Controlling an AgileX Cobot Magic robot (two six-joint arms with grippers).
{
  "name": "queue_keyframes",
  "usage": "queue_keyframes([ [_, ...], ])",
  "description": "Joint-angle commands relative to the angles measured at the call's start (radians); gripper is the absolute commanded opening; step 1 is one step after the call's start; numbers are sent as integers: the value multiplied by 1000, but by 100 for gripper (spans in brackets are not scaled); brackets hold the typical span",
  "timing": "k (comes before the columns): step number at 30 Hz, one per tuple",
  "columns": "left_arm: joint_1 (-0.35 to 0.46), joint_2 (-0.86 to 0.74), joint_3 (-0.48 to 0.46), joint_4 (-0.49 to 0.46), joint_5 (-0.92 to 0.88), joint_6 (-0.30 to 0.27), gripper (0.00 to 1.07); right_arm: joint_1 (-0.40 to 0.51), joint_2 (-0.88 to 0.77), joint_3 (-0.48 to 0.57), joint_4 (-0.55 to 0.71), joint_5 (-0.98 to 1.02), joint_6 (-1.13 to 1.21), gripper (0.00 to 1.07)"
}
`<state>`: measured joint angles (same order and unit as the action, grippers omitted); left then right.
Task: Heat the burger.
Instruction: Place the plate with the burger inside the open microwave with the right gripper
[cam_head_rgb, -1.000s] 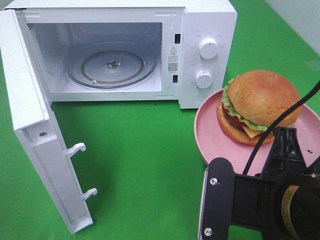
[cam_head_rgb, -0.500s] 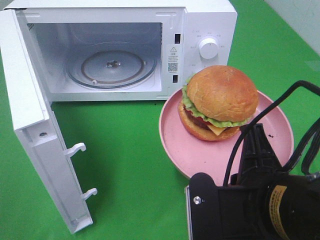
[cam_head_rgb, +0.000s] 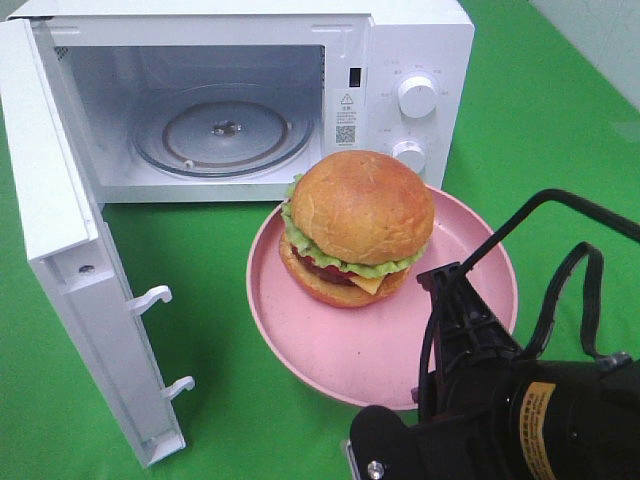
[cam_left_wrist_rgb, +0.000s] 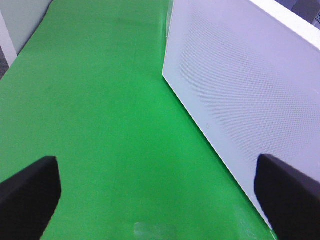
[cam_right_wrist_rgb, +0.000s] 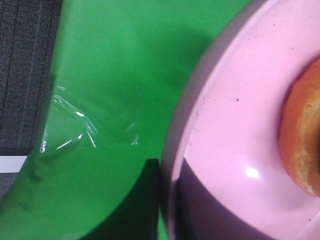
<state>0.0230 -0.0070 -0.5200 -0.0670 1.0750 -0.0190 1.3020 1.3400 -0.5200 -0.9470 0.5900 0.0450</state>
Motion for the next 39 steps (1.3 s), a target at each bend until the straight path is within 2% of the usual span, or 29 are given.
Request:
queue_keyframes([
  [1,-2,-14,2,-7,-7,-1,98,-2,-4,-5,-53,-30,-60,2],
  [6,-2,-14,2,-7,-7,-1,98,-82,-4,-5,-40,-115,-164,2],
  [7,-2,-14,2,-7,-7,-1,98,-125,-4,-5,-32,-139,-207,2],
  [10,-2,-14,2,-7,-7,-1,98,-159,-4,-5,-23,-162,-262,2],
  [14,-2,-14,2,-7,-7,-1,98,-242,-4,-5,38,-217,-434,2],
  [19,-2,-14,2,-7,-7,-1,98,-298,-4,-5,109,-253,-593,2],
  [20,-2,-14,2,-7,-7,-1,98,-322,-4,-5,155,-276,-677,2],
  [28,-2,-14,2,-7,-7,-1,98,-394,-4,-5,306,-331,-911,2],
  [32,-2,-14,2,-7,-7,-1,98,-463,-4,-5,459,-337,-1162,2],
  [35,-2,-14,2,-7,-7,-1,98,-471,-4,-5,481,-342,-1195,2],
  [39,-2,-14,2,-7,-7,-1,98,-503,-4,-14,652,-337,-1410,2],
])
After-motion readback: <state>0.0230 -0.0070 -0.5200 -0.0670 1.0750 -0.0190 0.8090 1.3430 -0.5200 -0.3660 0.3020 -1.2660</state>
